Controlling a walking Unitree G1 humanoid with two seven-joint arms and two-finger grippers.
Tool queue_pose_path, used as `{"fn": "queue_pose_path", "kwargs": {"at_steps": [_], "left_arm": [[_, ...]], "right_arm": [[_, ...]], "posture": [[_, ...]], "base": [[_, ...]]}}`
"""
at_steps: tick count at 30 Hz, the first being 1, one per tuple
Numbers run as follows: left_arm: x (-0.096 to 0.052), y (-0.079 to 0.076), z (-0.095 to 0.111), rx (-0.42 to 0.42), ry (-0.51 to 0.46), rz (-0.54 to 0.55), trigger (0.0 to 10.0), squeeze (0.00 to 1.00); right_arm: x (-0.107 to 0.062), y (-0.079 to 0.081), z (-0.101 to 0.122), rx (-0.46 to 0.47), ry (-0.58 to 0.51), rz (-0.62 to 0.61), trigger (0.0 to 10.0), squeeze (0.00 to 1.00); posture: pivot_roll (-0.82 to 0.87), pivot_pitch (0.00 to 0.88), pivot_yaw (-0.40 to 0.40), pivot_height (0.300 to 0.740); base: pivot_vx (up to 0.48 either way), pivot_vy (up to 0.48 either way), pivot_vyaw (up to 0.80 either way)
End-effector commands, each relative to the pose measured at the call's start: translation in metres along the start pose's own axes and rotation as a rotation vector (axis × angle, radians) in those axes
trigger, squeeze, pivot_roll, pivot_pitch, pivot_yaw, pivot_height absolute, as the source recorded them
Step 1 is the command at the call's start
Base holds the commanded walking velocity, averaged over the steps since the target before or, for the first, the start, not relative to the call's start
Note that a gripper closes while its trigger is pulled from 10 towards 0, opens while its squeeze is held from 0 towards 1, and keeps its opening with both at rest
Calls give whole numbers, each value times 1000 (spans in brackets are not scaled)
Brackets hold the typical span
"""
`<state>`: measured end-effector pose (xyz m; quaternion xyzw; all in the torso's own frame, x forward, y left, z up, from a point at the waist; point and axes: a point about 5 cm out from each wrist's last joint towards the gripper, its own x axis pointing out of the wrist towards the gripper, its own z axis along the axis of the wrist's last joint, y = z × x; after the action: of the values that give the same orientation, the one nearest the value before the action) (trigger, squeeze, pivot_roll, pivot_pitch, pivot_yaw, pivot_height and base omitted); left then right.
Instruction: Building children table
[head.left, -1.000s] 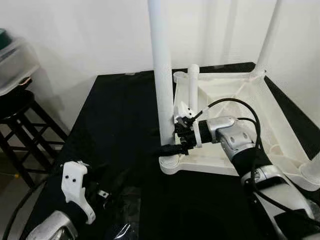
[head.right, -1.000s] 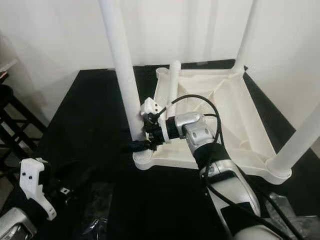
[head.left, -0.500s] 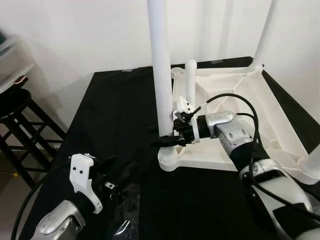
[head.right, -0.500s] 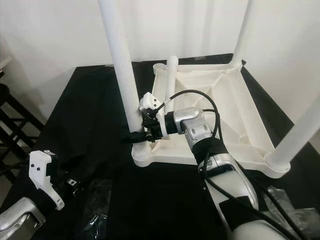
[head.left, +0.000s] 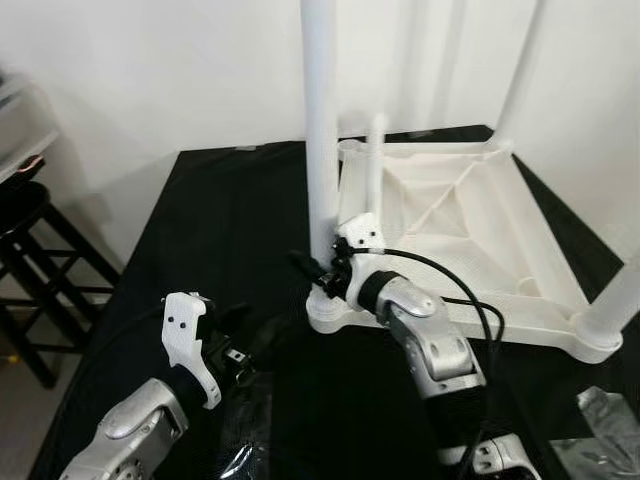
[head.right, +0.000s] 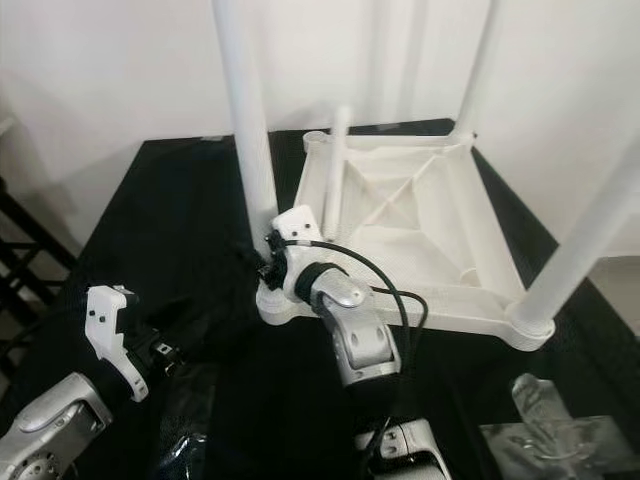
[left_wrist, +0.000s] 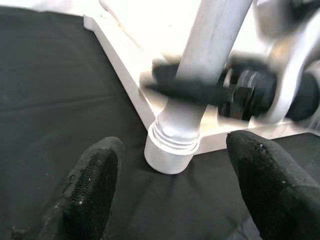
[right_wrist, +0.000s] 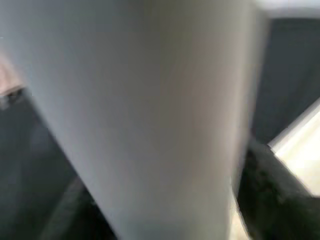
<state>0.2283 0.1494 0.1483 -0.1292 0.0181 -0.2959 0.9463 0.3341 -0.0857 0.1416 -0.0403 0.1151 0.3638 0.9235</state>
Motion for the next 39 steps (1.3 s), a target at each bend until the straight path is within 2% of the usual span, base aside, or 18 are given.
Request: {"fn": "queue_pose_path", "kwargs": {"at_steps": [1,2,6,7,8,9,11,14,15,18,19,32,33,34,36,37,38,39], "left_arm": [[-1,4,-4,-15,19,14,10000,0],[-1,4,-4,-19,18,16,10000,0],[0,4,-4,-20,18,17,10000,0],[0,4,-4,-20,18,17,10000,0],[0,4,-4,-20,18,17,10000,0],[0,3,-5,-18,18,17,10000,0],[1,3,-5,-12,16,19,10000,0],[0,3,-6,-10,14,20,10000,0],[0,2,-6,-7,10,25,10000,0],[-1,2,-5,-8,8,26,10000,0],[-2,2,-5,-8,7,27,10000,0],[-6,1,-4,-12,6,29,10000,0],[-6,1,-3,-13,7,29,10000,0],[-6,1,-3,-13,7,29,10000,0],[-7,3,-3,-12,9,31,10000,0],[-7,3,-3,-12,9,31,10000,0],[-7,6,-3,-6,10,35,10000,0],[-7,6,-3,-6,10,35,10000,0]], "right_arm": [[-2,6,11,-8,-16,184,10000,1000],[-3,8,17,-28,-28,244,10000,1000],[-4,10,21,-39,-33,266,10000,1000],[-7,10,35,-89,-73,352,10000,576],[-7,10,35,-89,-73,352,10000,576],[-9,9,48,-148,-111,455,10000,0],[-8,4,68,-230,-130,639,10000,0],[-7,3,71,-240,-124,685,10000,0],[-2,0,75,-251,-98,751,10000,0],[1,-2,75,-240,-78,766,10000,0],[4,-3,75,-230,-65,774,0,0],[4,-9,70,-184,-57,756,0,0],[5,-14,64,-187,-53,666,0,0],[5,-14,64,-187,-53,666,0,0],[10,-21,48,-151,-18,434,0,0],[10,-21,48,-151,-18,434,0,0],[14,-2,20,-46,-19,173,0,0],[14,-2,20,-46,-19,173,0,0]], "posture": [[-78,70,54,740],[-78,70,54,740],[-78,70,54,740],[-75,65,53,740],[-75,65,53,740],[-68,62,55,740],[-54,62,51,740],[-51,63,50,740],[-43,68,50,740],[-39,70,49,740],[-39,70,49,740],[-32,100,52,740],[-32,103,46,740],[-32,103,46,740],[-36,99,40,740],[-36,99,40,740],[-54,125,72,740],[-54,125,72,740]], "base": [[0,0,0],[0,0,0],[0,0,0],[0,0,0],[0,0,0],[0,0,0],[0,0,0],[0,0,0],[0,0,0],[0,0,0],[0,0,0],[0,0,0],[0,0,0],[0,0,0],[0,0,0],[0,0,0],[0,0,0],[0,0,0]]}}
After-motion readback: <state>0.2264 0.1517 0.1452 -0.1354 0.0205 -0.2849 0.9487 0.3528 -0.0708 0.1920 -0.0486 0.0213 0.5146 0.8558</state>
